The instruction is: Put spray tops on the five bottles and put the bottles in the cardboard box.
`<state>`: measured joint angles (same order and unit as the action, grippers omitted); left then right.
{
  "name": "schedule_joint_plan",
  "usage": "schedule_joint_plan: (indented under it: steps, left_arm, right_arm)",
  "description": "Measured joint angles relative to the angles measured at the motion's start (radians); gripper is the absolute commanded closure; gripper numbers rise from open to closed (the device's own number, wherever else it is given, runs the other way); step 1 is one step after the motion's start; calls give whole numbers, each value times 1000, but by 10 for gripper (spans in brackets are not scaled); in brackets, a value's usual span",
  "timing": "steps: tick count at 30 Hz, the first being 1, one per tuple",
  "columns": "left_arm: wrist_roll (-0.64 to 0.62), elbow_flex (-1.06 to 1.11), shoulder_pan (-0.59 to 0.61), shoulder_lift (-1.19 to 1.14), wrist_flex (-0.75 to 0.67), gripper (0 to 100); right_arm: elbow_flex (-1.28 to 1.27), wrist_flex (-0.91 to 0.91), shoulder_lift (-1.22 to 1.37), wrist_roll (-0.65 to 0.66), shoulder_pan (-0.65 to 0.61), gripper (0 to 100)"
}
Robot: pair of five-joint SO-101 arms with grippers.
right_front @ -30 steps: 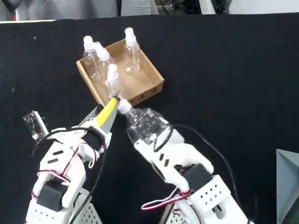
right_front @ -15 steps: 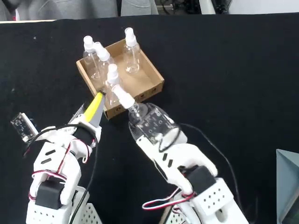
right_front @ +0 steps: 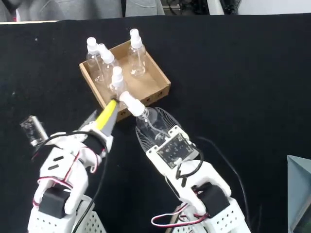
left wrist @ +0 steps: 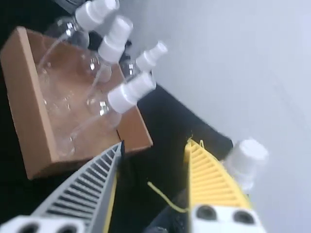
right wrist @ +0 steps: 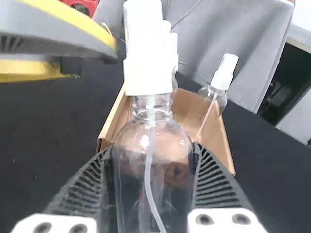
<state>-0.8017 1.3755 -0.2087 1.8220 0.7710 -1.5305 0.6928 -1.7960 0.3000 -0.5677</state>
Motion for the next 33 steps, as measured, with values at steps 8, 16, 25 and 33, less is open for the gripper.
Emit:
schedule_joint_plan:
  steps: [8, 16, 25, 33]
  left_arm:
    - [60, 21, -141, -8, 2, 816]
    - [107, 21, -216, 0, 2, 816]
    - [155, 21, -259, 2, 2, 816]
    - [158, 21, -190, -8, 2, 816]
  right_arm:
    - [-17, 0, 0, 23, -34, 907]
    - [-34, 0, 0, 51, -34, 907]
    - [-34, 0, 0, 51, -35, 907]
    - [-35, 0, 0, 54, -35, 907]
